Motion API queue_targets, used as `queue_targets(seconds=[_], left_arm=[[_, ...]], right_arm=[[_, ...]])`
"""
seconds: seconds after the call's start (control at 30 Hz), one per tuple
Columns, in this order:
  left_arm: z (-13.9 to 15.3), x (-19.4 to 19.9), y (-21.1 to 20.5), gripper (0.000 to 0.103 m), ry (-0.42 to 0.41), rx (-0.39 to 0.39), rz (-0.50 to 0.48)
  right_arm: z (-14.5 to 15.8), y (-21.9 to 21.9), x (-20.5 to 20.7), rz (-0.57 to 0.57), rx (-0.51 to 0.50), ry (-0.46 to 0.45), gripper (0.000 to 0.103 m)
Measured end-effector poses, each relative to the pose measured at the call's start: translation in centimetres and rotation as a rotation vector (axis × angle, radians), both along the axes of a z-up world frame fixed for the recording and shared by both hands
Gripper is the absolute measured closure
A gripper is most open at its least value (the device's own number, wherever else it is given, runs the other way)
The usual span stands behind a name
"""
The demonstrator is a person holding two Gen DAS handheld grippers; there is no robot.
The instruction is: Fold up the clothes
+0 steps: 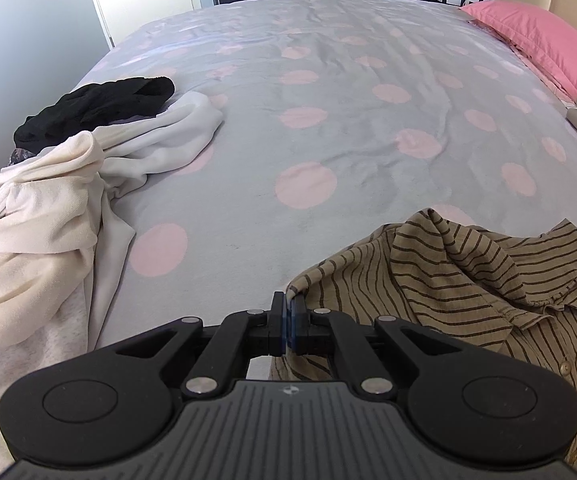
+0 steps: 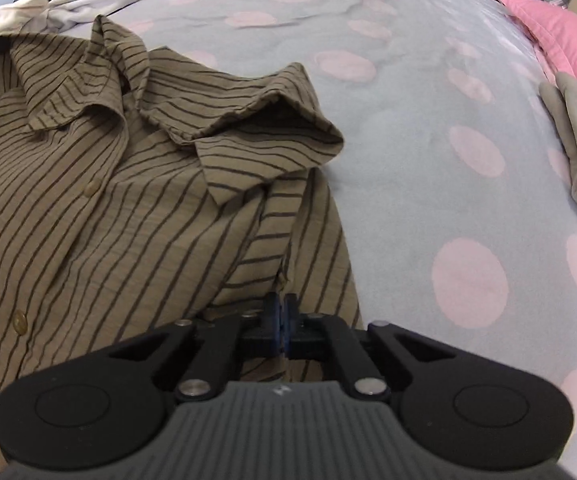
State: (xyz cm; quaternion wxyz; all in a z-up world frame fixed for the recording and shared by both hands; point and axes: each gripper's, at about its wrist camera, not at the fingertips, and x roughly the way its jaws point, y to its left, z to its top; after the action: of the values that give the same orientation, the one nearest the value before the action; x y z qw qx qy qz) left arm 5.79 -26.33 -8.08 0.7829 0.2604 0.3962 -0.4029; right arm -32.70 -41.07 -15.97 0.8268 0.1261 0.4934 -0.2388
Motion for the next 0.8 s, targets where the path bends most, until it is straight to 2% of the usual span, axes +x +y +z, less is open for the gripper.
queue_targets(seconds=[0.1, 0.23, 0.37, 0.67, 0.8], left_arm=[[0.6, 0.7, 0.6, 0.103, -0.018, -0.023, 0.035], [1.3, 1.8, 1.2, 0.103, -0.044, -0.05, 0.084], [0.9, 2.3, 1.2, 0.103, -0.063, -0.032, 0.095], [0.1, 3.3, 1.2, 0.103, -0.106, 0.006, 0.122], [-0.8, 3.4, 1.1, 0.103, -0.113, 0.039, 0.111]], right_arm=[[1.4, -1.0, -1.0, -0.058, -0.04, -0.039, 0.102], [3.3, -3.8, -3.2, -0.227, -0.109, -0.076, 0.102], [3.6, -6.4, -4.6, -0.369, -0.147, -0.053, 0.102], [0.8, -9.0, -5.0, -0.421, -0.093, 0.039, 0.102], [0.0, -9.2, -4.8, -0.398, -0.084, 0.054, 0.102]])
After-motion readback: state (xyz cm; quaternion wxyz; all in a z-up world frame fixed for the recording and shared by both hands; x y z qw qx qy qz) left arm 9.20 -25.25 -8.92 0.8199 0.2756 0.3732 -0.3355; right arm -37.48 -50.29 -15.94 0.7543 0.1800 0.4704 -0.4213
